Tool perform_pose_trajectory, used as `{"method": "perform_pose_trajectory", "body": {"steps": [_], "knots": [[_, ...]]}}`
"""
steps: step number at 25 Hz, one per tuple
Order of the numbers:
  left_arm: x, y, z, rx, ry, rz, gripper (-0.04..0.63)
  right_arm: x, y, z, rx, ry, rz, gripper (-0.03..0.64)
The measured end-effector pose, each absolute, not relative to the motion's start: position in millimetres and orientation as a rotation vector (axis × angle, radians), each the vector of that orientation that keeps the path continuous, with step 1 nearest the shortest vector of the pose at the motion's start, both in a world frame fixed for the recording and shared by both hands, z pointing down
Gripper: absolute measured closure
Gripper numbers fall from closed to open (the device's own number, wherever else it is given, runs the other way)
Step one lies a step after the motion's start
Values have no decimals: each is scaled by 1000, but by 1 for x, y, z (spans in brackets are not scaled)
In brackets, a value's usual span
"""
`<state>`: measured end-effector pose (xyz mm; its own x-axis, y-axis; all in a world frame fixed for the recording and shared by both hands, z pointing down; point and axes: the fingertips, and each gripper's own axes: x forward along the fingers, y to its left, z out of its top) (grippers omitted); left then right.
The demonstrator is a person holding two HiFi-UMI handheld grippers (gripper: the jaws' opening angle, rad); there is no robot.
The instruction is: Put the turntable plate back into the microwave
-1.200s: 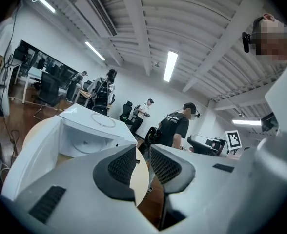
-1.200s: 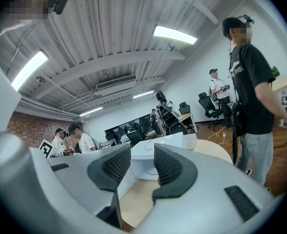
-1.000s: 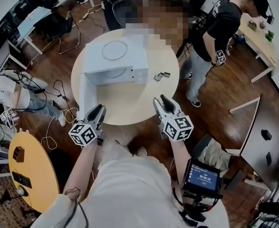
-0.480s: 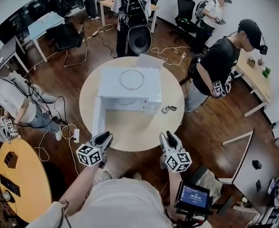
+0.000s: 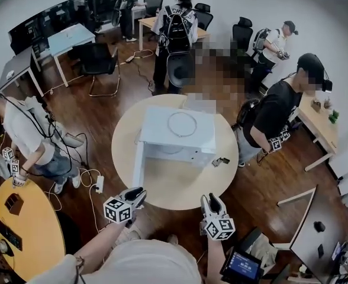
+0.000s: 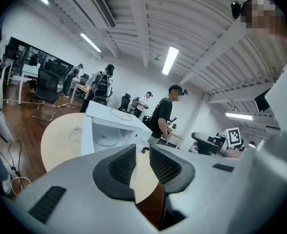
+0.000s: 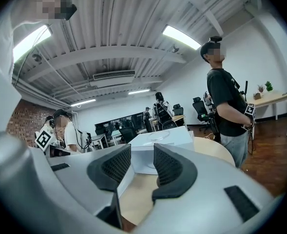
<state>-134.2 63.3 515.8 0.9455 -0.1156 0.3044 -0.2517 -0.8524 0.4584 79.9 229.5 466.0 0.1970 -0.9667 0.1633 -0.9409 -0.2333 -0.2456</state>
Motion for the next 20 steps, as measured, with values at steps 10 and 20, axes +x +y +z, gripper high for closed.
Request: {"method": "perform_pose_trajectory", "body": {"steps": [10,20], "knots": [[-147,63,543,2579,-249,418,522,66,231,495,-2369,1826,-534,471],[-156,69,554,2590,-291,417,522,66,245,527,-2360,1832,-665,471]]}}
